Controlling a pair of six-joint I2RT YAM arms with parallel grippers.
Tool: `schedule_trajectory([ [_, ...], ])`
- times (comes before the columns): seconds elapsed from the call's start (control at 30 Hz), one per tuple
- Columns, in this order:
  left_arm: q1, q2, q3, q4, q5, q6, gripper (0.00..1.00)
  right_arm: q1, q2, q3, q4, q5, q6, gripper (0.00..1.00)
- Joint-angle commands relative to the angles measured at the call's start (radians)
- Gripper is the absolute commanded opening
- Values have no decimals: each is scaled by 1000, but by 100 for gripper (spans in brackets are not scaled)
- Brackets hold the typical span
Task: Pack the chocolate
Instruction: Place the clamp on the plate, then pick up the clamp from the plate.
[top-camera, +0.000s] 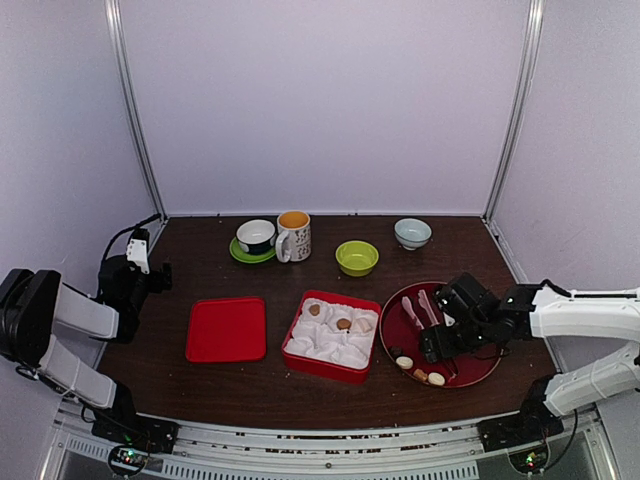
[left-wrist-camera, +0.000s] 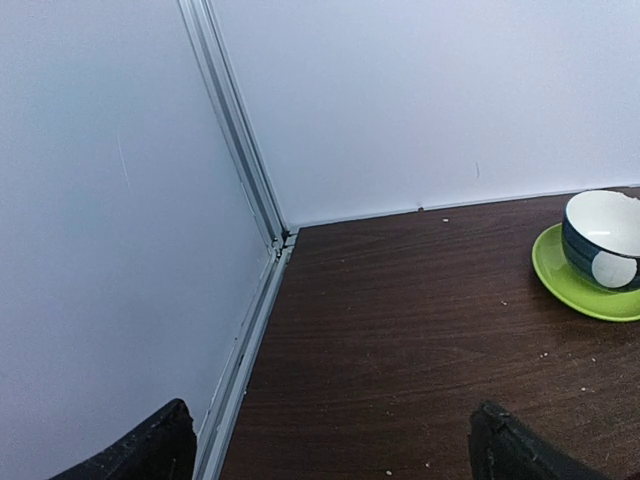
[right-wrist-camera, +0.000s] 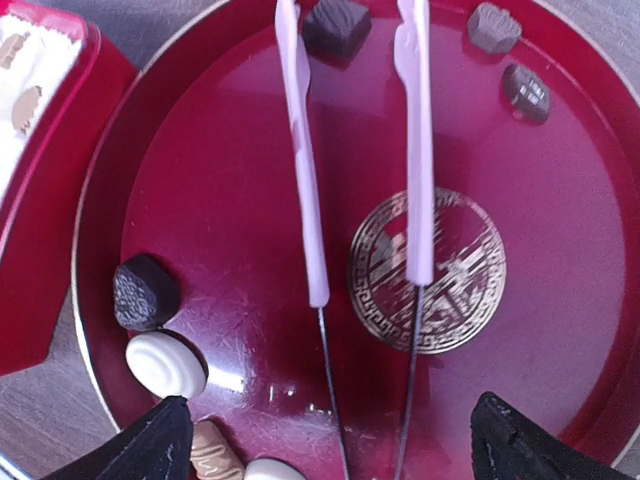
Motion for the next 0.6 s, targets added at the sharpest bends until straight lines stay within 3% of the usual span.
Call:
schedule_trajectory([
  [0.0, 9, 6, 11, 58, 8, -4, 98, 54, 0, -101, 175, 139, 167, 96],
  [0.13, 10, 6, 11, 57, 8, -4, 98, 64, 28, -144, 217, 202, 191, 92],
  [0.4, 9, 5, 11, 58, 8, -4, 98, 76, 76, -169, 307, 181, 185, 75],
  [0.57, 9, 6, 12, 57, 8, -4, 98, 94, 103, -193, 341, 186, 205, 69],
])
